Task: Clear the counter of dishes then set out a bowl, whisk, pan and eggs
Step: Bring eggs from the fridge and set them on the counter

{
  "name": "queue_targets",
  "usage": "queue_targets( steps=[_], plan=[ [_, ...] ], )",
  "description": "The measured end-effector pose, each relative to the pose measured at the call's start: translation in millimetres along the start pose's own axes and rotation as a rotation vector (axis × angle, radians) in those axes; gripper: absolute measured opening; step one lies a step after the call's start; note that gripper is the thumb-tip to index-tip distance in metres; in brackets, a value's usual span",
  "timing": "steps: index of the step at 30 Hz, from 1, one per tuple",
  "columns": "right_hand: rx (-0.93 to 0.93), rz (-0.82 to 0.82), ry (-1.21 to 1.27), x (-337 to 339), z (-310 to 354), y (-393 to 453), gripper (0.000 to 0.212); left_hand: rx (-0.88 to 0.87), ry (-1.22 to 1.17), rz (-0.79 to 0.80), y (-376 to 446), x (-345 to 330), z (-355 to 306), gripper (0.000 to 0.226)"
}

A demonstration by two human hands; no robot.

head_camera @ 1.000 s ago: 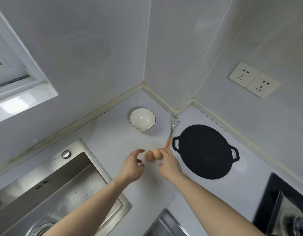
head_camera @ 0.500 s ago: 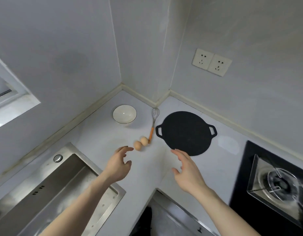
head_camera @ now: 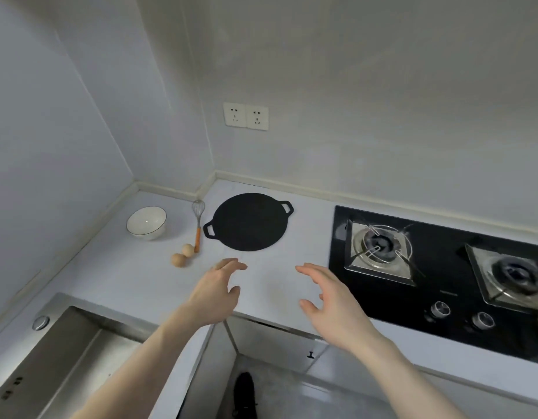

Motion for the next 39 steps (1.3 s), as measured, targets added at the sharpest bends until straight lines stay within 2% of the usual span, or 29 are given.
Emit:
queue_targets(
  steps=[7,26,34,39],
  plan=[
    [-0.099,-0.151,0.025,90.1,-45.6,-93.2,0.060,-0.279,-0.059,0.051,-44.2,-48.2,-132.8,0.049],
    [-0.603,-0.740,-0.017,316.5,-224.7,-280.0,0.054,-0.991,-0.117,0.447,-80.4,-228.9,-488.1,0.047],
    [-0.804,-1.000,-0.171,410.1,-248.2,-378.8,0.053,-1.340,-0.193,0.637,-130.2,-300.4,-643.2,0.046],
    [-0.958,-1.212,-0.235,442.6,-238.2,-474.8,0.052,-1.575,-0.225,0.767,-210.1,-332.0,-718.3,0.045]
  ],
)
Point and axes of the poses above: each hand's wrist, its own y-axis towards the middle knuckle, its own x-axis out of the back of the hand, z = x × y, the point moved 7 cm from there along y, towards the middle knuckle, and after that the axes turned 11 degrees about -z, right-handed, at the moved point
